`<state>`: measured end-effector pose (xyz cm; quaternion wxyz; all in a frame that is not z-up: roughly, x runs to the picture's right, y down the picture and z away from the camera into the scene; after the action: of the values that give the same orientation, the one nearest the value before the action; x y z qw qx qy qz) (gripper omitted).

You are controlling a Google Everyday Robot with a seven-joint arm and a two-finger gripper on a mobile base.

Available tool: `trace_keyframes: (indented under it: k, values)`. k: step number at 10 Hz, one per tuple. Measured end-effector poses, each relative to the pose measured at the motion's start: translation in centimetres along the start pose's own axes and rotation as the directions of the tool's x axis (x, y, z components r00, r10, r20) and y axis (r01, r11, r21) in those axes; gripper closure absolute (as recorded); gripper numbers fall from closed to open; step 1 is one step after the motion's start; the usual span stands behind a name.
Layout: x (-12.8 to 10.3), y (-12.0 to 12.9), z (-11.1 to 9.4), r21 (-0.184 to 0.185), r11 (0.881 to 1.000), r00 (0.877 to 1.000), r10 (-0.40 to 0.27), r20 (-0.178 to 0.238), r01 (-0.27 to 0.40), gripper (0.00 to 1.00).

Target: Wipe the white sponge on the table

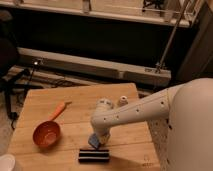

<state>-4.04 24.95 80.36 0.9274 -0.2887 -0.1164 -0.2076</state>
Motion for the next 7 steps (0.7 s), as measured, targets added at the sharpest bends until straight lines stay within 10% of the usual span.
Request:
trace_keyframes:
  k: [7]
  values:
    - [0.31, -0.26, 0.13, -0.043, 0.999, 1.0, 0.018, -0.016, -0.019, 0.41]
